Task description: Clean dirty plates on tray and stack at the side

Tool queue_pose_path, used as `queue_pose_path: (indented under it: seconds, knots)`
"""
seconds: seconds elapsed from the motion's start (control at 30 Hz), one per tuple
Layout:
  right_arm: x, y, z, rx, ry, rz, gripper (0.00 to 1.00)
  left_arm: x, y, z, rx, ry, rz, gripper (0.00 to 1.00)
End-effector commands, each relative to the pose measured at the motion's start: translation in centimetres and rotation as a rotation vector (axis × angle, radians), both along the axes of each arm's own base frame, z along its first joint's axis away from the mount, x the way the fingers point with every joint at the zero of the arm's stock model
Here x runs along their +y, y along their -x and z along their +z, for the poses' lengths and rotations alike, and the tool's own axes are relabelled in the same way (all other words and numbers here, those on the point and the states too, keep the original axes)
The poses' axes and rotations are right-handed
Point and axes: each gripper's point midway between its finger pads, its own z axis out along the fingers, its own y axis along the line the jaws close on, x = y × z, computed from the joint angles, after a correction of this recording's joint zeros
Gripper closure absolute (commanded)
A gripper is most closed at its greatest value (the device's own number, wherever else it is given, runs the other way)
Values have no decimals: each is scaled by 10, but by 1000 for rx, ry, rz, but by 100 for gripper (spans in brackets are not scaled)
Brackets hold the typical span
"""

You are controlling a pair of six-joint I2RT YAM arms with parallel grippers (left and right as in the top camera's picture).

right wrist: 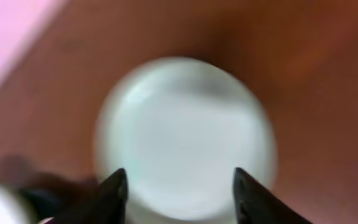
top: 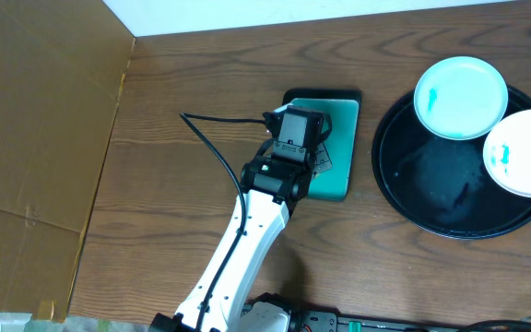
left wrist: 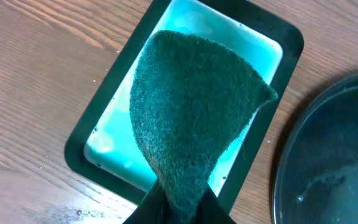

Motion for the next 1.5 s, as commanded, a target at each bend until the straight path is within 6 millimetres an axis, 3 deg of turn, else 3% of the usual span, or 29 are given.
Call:
queue_pose_path:
  seconds: [0.0,0.1,0.2,0.33,0.37,0.47,0.53,0.67,0.8,0.9,1.1,1.27,1.4,1.47]
  knots:
    - [74,-40,55,-151,8,251,42,3,-1,5,-18,-2,5,93]
    - [128,-61,63,-202,78,413,40,3,-1,5,-18,-3,4,93]
    - [166,-77,52,-188,190,484,37,3,-1,5,-18,-3,4,93]
    - [198,-91,13,-94,332,479,38,3,-1,5,-17,-3,4,93]
    - [214,-95,-1,-88,336,533,39,3,-1,5,-17,-3,4,93]
    - [238,-101,-34,-62,348,618,44,3,-1,5,-17,-3,5,93]
    - [257,-102,-54,-50,372,711,39,3,-1,5,-17,-3,5,92]
    - [284,-100,-75,-38,404,806,39,3,0,4,-16,-3,5,93]
    - [286,-100,-82,-1,494,773,50,3,0,4,-16,-3,5,93]
    - [283,-98,-88,20,504,766,44,3,0,4,-16,-3,4,92]
    - [290,-90,-111,62,454,808,48,3,0,4,-16,-3,5,93]
    - [303,-87,-113,45,376,828,66,3,0,4,-16,-3,4,93]
    - [309,-84,-111,46,372,844,94,3,0,4,-16,-3,4,92]
    - [311,-81,-107,52,371,851,99,3,0,4,-15,-3,4,93]
